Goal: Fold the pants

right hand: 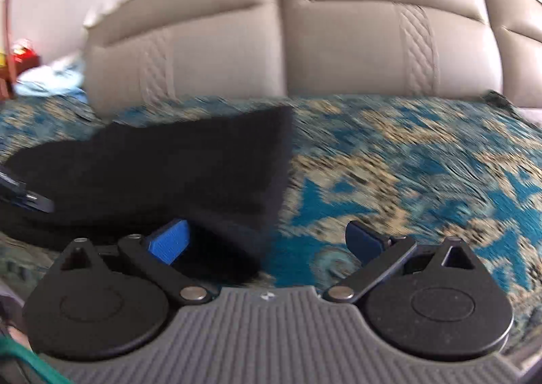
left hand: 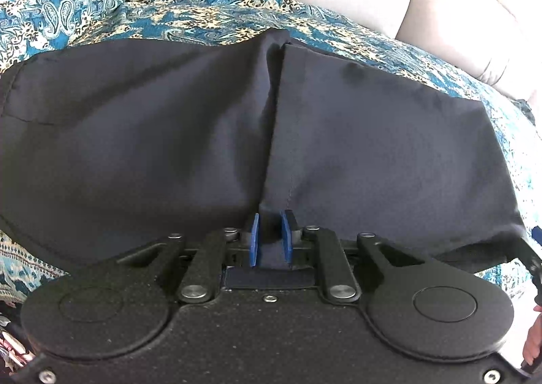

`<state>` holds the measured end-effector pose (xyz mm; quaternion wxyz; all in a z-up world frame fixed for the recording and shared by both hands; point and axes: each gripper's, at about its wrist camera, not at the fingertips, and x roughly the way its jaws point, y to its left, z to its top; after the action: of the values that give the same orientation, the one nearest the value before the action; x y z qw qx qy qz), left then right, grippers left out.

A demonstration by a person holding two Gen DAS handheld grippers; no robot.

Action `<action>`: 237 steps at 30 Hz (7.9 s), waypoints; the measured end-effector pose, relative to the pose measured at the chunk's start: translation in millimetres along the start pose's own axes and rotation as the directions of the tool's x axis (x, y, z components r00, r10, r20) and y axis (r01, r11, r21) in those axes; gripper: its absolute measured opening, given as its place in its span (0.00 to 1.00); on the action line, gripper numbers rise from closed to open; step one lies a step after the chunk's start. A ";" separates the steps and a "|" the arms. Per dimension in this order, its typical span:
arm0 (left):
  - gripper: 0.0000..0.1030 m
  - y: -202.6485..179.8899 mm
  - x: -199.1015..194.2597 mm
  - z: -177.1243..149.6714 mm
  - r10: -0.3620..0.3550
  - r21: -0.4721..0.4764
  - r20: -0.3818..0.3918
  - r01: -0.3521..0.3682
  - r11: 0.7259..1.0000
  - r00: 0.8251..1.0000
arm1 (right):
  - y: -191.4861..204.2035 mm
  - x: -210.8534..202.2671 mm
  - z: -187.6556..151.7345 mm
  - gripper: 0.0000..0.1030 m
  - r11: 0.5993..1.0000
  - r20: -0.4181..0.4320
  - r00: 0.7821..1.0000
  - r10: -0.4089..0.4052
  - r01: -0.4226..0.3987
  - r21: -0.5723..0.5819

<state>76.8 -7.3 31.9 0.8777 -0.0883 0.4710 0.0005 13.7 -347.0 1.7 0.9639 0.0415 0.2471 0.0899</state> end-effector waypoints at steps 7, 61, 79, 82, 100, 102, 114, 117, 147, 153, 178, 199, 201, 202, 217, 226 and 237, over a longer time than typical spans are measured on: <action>0.17 1.6 -1.9 -5.0 -0.010 0.006 0.022 0.009 1.000 1.000 | 21.1 -4.5 17.2 1.00 0.983 0.054 0.982 0.183 -0.184 0.015; 1.00 202.8 -60.9 -53.5 0.123 -0.416 0.318 0.022 0.909 0.940 | 242.6 101.0 9.2 1.00 0.919 -0.020 0.995 0.098 -0.098 -0.381; 1.00 255.8 -29.1 -31.3 0.196 -0.528 0.347 0.019 0.849 0.917 | 238.2 108.3 -0.1 1.00 0.926 -0.044 0.989 0.142 -0.149 -0.348; 1.00 259.7 -24.6 -27.2 0.212 -0.539 0.357 0.015 0.842 0.910 | 239.4 109.1 -0.3 1.00 0.925 -0.043 0.988 0.146 -0.152 -0.348; 0.99 253.7 -8.8 -9.2 0.303 -0.507 0.314 -0.111 0.855 0.900 | 237.9 108.8 -0.9 1.00 0.925 -0.040 0.988 0.151 -0.156 -0.347; 0.97 253.2 -8.3 -8.4 0.305 -0.500 0.310 -0.118 0.858 0.901 | 237.9 108.7 -1.0 1.00 0.925 -0.040 0.988 0.151 -0.155 -0.347; 0.80 269.2 -15.4 -17.4 0.286 -0.561 0.367 -0.034 0.827 0.885 | 238.0 107.5 1.9 1.00 0.926 -0.052 0.987 0.149 -0.158 -0.343; 0.79 263.6 -10.4 -13.3 0.314 -0.554 0.364 -0.068 0.830 0.877 | 236.8 105.2 5.9 1.00 0.927 -0.068 0.988 0.138 -0.153 -0.341; 0.15 -4.1 -94.5 27.0 -0.177 0.050 0.629 0.188 0.981 0.757 | 10.3 116.3 94.6 1.00 0.843 -0.208 0.947 0.245 -0.102 0.529; 0.15 -92.9 -48.6 3.5 -0.318 0.255 0.470 0.218 0.942 0.823 | -23.4 99.4 85.9 1.00 0.813 -0.163 0.960 0.229 -0.096 0.574; 0.26 -65.7 -43.2 -28.0 -0.255 0.346 0.360 0.125 0.930 0.897 | 18.1 54.0 71.4 1.00 0.995 -0.100 0.995 0.021 -0.011 0.100; 0.25 -5.4 48.8 48.2 -0.063 0.139 0.344 0.016 0.990 0.937 | 30.8 132.9 85.7 1.00 0.978 -0.213 0.974 -0.075 0.113 0.174; 0.25 -4.5 50.0 46.5 -0.067 0.142 0.351 0.017 0.990 0.934 | 29.0 129.7 84.0 1.00 0.979 -0.208 0.975 -0.073 0.110 0.169; 0.25 -4.3 49.7 45.5 -0.067 0.143 0.352 0.017 0.990 0.933 | 29.9 127.7 82.6 1.00 0.982 -0.206 0.976 -0.071 0.104 0.155; 0.30 -7.0 47.0 44.2 -0.049 0.144 0.358 -0.004 0.990 0.933 | 57.6 113.1 71.4 0.53 1.000 -0.166 0.986 0.006 -0.005 0.003; 0.34 -22.3 46.1 43.3 -0.063 0.179 0.347 0.000 0.984 0.936 | 51.0 109.8 72.6 0.39 0.998 -0.112 0.991 -0.066 0.067 0.000; 0.40 -51.8 51.8 34.6 -0.083 0.265 0.373 -0.020 0.964 0.924 | 19.3 111.1 80.8 0.38 0.984 -0.086 0.983 -0.160 0.166 0.071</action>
<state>138.5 -57.2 15.7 0.9561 0.0236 0.2860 -0.0594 145.6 -309.4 22.7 0.9550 0.0549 0.2915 0.0026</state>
